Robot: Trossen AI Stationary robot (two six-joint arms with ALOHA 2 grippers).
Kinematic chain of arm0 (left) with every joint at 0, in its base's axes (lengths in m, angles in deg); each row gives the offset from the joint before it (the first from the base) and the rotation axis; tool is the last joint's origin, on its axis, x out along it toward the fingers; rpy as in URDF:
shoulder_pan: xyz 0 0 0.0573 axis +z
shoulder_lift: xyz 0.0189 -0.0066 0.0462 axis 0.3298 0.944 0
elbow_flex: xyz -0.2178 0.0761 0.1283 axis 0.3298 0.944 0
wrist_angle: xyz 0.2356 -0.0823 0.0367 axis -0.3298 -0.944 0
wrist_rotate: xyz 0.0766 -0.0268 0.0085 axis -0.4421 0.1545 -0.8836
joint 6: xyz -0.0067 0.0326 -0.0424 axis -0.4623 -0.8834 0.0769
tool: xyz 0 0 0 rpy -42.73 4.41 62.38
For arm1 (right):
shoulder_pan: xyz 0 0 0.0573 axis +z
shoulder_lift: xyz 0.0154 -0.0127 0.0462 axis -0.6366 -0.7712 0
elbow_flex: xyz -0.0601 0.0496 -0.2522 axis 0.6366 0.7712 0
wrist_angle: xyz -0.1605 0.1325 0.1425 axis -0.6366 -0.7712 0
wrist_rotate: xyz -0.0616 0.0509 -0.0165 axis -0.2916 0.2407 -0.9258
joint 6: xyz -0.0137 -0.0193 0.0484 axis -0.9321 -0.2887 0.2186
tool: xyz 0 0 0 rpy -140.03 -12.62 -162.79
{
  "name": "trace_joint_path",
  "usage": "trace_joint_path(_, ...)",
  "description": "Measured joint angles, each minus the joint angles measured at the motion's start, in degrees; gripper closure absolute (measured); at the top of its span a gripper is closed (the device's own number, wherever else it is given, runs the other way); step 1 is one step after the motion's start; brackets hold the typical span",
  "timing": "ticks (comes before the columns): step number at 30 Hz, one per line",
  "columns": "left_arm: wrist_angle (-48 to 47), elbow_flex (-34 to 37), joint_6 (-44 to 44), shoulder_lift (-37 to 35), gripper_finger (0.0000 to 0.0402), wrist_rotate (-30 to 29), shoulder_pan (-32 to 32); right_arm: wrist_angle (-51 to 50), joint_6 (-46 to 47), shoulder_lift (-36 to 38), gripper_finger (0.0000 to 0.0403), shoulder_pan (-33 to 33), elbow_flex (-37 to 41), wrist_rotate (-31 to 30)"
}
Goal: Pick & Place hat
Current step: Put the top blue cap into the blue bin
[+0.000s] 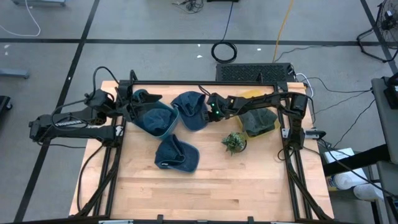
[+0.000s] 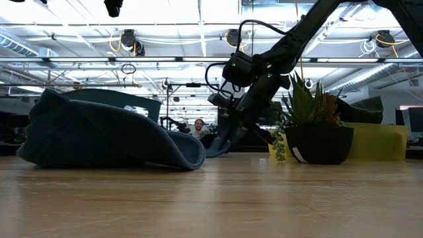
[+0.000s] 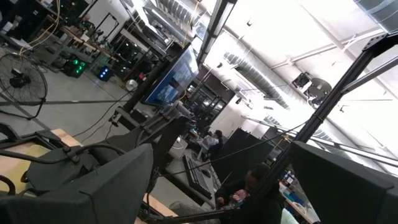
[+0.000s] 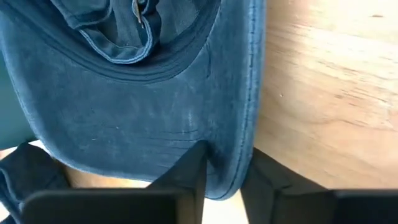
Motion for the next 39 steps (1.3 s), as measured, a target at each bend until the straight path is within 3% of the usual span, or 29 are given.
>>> trace_joint_path(6, 0.0, 0.0, 0.0, 0.0, 0.0016, 0.3, 0.0, 0.6, 0.0, 0.2, 0.0395, 0.0, -0.1, -0.2)
trace_joint_path(25, 0.0, 0.0, 0.2, 0.0, 0.0016, 0.4, 0.0, -2.4, -1.6, 1.8, 0.0402, 0.5, -0.1, 2.0)
trace_joint_path(32, 0.0, 0.0, 0.0, 0.0, 0.0016, 0.4, 0.0, -11.3, -7.7, 8.6, 0.0402, 1.1, 0.0, -5.1)
trace_joint_path(39, 0.0, 0.0, -0.2, 0.0, 0.0016, 0.5, 0.0, -12.3, -12.6, 14.7, 0.0402, 1.5, -0.1, -8.0)
